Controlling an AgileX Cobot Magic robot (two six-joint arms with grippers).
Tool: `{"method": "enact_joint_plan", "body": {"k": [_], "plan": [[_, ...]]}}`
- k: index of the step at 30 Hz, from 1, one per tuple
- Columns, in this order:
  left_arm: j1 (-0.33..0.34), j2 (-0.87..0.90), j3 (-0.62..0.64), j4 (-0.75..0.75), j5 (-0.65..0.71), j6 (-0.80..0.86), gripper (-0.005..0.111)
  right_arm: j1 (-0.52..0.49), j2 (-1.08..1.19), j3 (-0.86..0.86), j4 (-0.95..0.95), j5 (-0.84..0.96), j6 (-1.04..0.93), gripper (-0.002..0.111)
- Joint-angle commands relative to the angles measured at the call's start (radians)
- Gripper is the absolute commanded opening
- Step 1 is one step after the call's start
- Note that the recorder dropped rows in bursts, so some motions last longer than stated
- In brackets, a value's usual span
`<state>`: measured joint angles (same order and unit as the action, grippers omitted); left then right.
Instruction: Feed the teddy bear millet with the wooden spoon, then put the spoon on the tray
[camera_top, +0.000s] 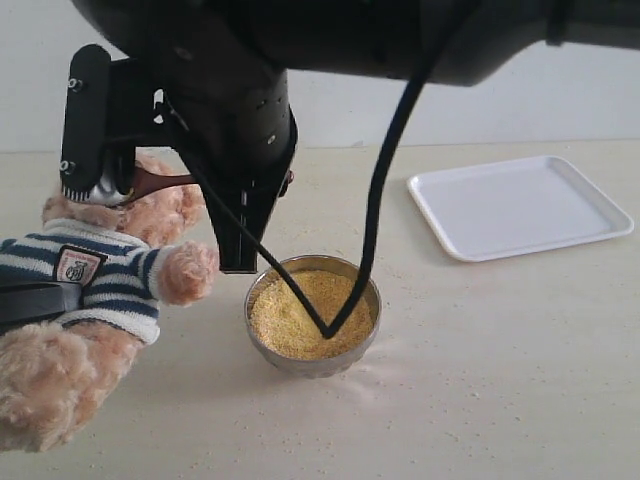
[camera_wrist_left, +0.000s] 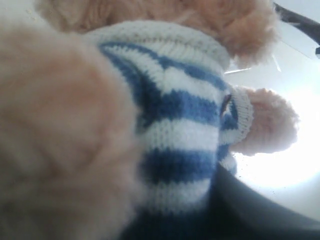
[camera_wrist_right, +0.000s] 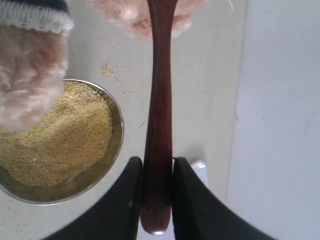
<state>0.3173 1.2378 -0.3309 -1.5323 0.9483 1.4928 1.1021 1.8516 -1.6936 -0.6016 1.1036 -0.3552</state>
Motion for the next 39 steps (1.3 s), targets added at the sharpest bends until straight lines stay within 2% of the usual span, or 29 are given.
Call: {"method": "enact_joint_plan", "body": {"k": [1, 11, 25, 39], "plan": [[0.001, -0.007, 0.000, -0.019, 0.018, 0.004, 0.005, 0.031, 0.018, -0.006, -0.093, 0.011, -0.006, 0.000], [0.001, -0.007, 0.000, -0.019, 0.018, 0.004, 0.005, 0.120, 0.033, -0.004, -0.357, 0.117, 0.071, 0.000], [0.001, -0.007, 0.000, -0.019, 0.018, 0.004, 0.005, 0.164, 0.033, 0.125, -0.508, 0.117, 0.237, 0.000], [0.001, -0.007, 0.000, -0.019, 0.018, 0.004, 0.005, 0.196, 0.033, 0.126, -0.571, 0.117, 0.361, 0.000]]}}
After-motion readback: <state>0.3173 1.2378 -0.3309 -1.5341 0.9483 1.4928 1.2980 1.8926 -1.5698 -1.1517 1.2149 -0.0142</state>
